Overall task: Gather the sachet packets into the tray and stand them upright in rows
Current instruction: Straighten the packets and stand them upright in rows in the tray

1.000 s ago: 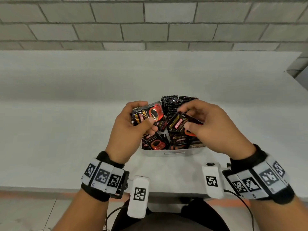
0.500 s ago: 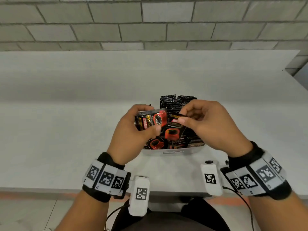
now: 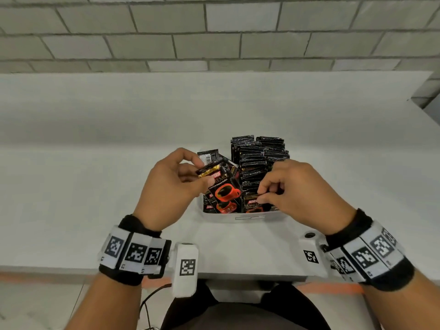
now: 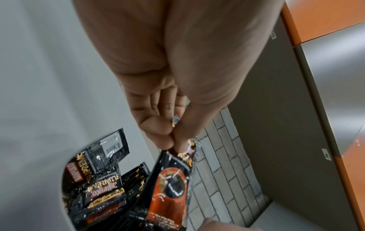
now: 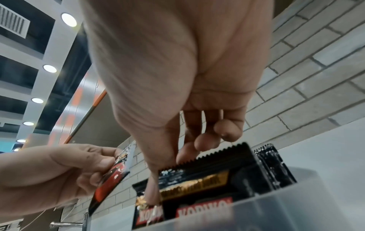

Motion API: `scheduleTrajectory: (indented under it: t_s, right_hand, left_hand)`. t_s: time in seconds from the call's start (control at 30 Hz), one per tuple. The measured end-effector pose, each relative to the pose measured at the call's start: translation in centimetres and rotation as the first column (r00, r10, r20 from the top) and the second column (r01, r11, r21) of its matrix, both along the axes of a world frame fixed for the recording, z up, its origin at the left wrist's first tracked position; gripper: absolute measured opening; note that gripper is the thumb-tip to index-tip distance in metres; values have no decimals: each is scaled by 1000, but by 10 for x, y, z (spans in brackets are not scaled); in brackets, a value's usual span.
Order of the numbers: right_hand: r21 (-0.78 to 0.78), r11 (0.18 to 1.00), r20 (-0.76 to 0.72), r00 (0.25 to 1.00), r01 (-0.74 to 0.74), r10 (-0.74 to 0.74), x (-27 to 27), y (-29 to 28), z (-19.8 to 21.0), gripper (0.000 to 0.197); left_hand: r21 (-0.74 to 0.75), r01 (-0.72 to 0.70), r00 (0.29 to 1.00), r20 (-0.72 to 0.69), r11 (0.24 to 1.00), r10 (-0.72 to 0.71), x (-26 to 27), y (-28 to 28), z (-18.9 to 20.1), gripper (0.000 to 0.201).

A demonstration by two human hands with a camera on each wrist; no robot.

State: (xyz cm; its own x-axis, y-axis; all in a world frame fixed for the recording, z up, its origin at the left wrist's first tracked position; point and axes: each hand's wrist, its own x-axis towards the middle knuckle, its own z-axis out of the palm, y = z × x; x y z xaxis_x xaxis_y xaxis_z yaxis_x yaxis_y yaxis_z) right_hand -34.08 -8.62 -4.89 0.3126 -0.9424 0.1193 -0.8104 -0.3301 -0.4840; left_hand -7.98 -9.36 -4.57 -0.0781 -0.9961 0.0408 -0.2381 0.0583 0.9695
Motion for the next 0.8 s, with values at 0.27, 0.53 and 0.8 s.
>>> scheduleTrajectory:
  t_s: [0.27,0.53,0.8]
  right_hand:
    - [29,1000,150,989,-10,5,-25,5,19,7]
    - [129,991,99,995,-34,22,-52,15,5,21]
    - [40,999,99,995,17,-21,-48,9,-7,19]
  left_hand:
    - [-30,103,993,52,994,-101,-18,5,10,23]
    - [-19,169,942,297,985,-156,-49,11,-12,25]
    - [-22,242,851,486,970,-201,-66,6,-26,33]
